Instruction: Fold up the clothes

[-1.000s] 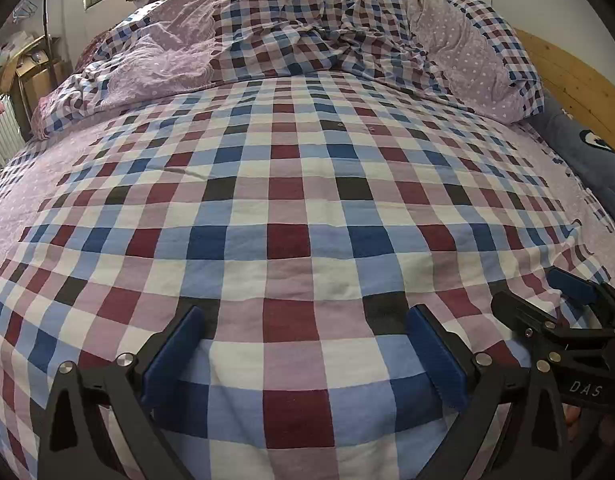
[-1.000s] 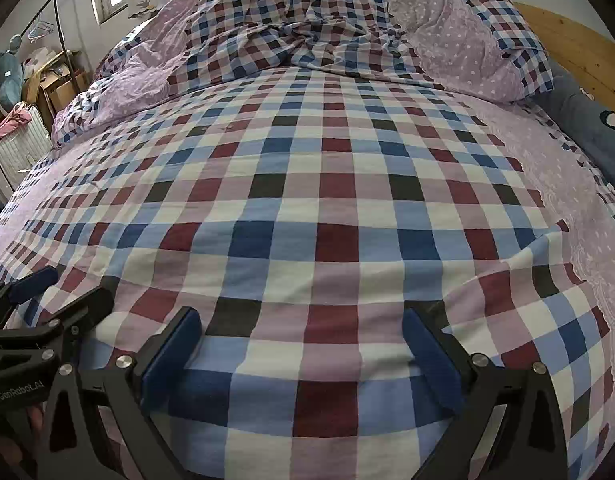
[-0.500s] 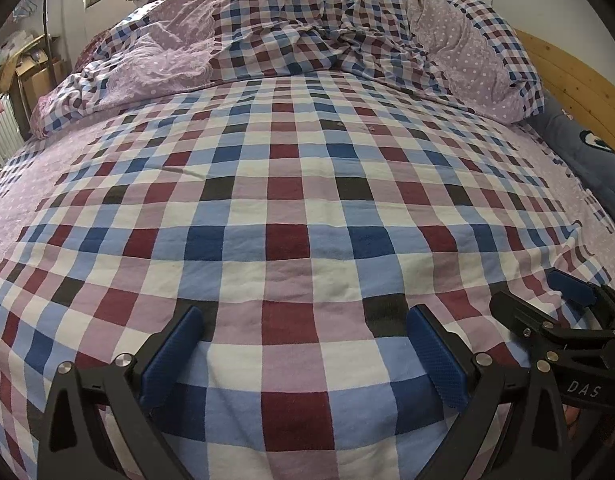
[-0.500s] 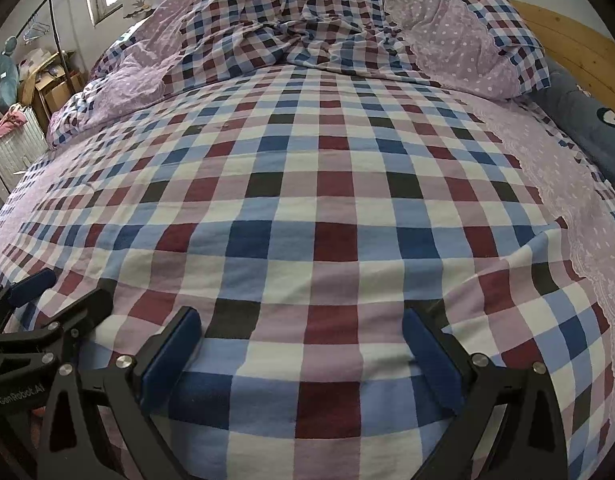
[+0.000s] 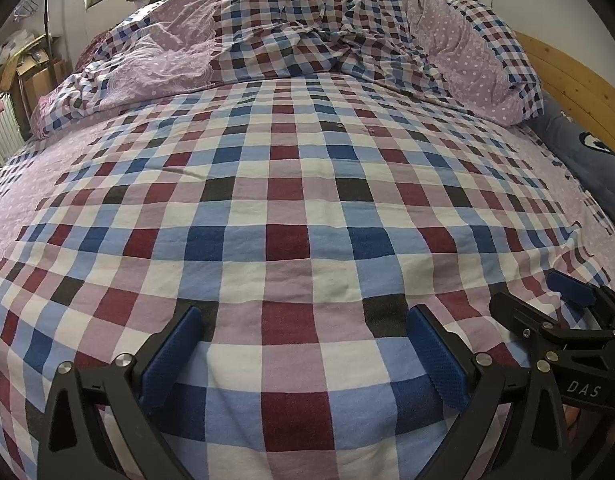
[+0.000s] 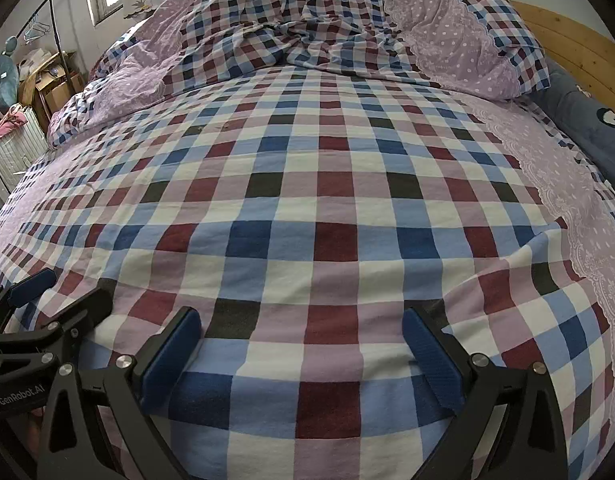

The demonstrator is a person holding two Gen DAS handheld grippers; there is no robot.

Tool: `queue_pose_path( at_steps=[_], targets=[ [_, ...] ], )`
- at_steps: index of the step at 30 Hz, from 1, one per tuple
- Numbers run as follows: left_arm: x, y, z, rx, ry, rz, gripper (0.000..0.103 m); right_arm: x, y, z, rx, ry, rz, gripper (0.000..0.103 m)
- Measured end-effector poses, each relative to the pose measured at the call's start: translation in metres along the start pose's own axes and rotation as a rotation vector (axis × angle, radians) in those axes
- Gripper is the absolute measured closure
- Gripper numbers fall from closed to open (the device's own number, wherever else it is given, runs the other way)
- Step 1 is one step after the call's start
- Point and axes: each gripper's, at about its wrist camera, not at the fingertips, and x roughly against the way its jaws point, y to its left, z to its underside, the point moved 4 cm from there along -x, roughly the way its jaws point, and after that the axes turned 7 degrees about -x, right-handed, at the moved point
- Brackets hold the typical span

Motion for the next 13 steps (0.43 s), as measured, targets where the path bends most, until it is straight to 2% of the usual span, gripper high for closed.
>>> queue_pose_path(
  at_steps=[13],
  targets=[
    [0.0003,-0.0001,0.0006,-0.005,-0.002,-0.004,0.0,0.0003,0.0002,-0.0007,0.006,0.0,0.002,0.0]
  ],
)
